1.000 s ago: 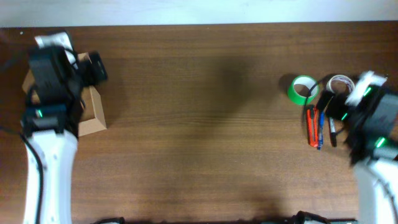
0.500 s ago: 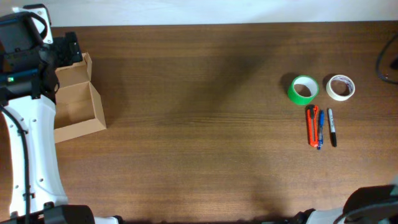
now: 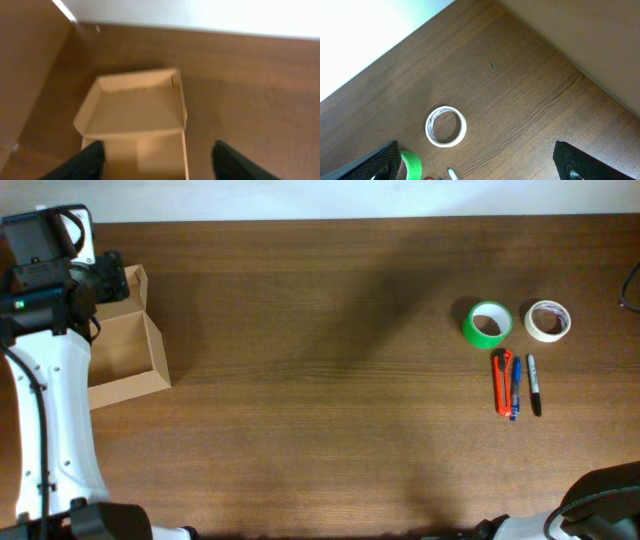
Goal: Pack container
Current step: 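Reach the left gripper to the cardboard box edge and grasp it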
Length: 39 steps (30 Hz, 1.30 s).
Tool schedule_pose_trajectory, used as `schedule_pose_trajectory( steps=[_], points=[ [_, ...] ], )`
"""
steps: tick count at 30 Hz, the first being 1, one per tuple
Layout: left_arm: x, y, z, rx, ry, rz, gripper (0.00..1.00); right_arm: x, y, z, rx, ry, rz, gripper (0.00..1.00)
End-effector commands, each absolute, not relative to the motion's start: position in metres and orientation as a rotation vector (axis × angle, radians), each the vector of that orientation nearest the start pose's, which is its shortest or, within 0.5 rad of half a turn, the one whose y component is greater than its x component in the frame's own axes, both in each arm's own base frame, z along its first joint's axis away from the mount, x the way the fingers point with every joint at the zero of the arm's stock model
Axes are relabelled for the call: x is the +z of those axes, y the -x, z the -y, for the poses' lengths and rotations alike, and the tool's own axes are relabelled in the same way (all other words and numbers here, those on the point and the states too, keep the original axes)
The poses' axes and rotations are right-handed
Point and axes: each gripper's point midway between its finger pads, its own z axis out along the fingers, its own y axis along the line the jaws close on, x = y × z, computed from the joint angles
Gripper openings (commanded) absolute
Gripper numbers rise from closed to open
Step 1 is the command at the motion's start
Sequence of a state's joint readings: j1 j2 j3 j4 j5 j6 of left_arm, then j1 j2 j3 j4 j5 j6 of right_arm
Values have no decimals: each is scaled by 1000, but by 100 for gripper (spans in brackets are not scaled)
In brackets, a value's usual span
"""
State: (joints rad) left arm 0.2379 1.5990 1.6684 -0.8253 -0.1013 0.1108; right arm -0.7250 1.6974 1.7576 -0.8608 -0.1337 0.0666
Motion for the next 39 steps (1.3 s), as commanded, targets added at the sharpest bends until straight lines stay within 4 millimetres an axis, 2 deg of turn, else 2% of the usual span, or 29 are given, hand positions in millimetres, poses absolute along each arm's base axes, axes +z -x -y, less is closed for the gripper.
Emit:
schedule_pose_trajectory(
  steps=[1, 7, 11, 15, 18, 20, 21, 24, 26, 30, 33, 37, 39],
  points=[
    [247, -430, -124, 242, 307, -2451, 64, 284, -364, 292, -165, -830, -2192, 99],
    [164, -435, -123, 176, 454, -2660, 64, 284, -364, 292, -165, -830, -2192, 99],
    [121, -436, -123, 159, 492, -2756, 64, 284, -364, 292, -165, -830, -2192, 99],
    [84, -435, -122, 149, 501, -2844, 64, 284, -364, 292, -165, -830, -2192, 99],
    [64, -434, -118, 118, 504, -2892, 61, 284, -364, 292, -165, -830, -2192, 99],
    [54, -433, -117, 111, 513, -2913, 54, 284, -364, 292, -165, -831, -2192, 99],
    [51, -432, -116, 110, 516, -2921, 47, 284, -364, 292, -165, -830, -2192, 99],
    [47, -431, -115, 107, 548, -2929, 15, 284, -364, 292, -165, -830, -2192, 99],
    [47, -430, -114, 104, 572, -2927, 2, 284, -364, 292, -165, -830, -2192, 99],
    [48, -429, -109, 69, 588, -2933, 2, 284, -364, 292, -165, -830, -2192, 99],
    [63, -435, -104, 66, 574, -2927, 2, 284, -364, 292, -165, -830, -2192, 99],
    [110, -457, -87, 59, 497, -2875, 2, 284, -364, 292, -165, -830, -2192, 99],
    [147, -473, -71, 49, 434, -2813, 1, 284, -364, 292, -165, -830, -2192, 99]
  ],
)
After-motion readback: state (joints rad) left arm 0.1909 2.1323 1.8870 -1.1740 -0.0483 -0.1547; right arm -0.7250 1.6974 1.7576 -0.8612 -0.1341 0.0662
